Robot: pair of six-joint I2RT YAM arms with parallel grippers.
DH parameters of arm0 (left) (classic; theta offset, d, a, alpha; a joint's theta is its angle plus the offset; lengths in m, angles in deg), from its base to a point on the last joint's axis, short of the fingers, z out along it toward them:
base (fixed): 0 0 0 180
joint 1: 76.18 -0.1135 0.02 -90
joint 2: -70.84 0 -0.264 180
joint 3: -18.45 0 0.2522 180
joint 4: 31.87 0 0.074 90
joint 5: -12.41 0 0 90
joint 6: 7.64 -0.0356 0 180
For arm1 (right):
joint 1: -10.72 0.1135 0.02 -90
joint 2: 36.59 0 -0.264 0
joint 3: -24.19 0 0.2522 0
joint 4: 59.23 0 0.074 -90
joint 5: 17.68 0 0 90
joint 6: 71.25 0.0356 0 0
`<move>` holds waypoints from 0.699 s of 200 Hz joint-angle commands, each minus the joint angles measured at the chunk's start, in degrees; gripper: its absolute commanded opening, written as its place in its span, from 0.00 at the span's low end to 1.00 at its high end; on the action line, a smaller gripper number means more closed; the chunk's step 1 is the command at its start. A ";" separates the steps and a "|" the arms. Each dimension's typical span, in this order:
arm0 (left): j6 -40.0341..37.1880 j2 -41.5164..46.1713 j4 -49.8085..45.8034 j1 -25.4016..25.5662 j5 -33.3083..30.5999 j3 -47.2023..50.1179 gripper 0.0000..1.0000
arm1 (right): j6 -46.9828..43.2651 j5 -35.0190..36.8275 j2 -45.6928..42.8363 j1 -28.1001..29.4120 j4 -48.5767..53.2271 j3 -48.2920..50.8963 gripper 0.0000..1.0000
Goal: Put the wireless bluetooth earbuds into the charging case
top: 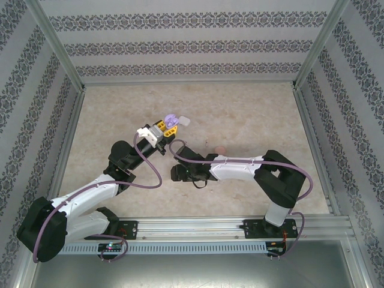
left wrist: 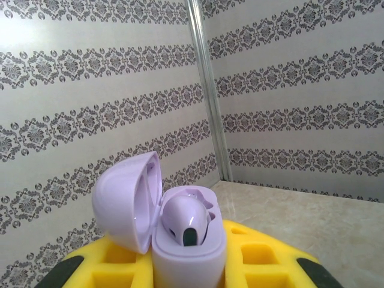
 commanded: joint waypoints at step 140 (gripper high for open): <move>-0.57 1.22 -1.05 -0.29 0.55 -1.77 0.00 | -7.43 0.57 4.39 -3.49 1.43 -3.03 0.56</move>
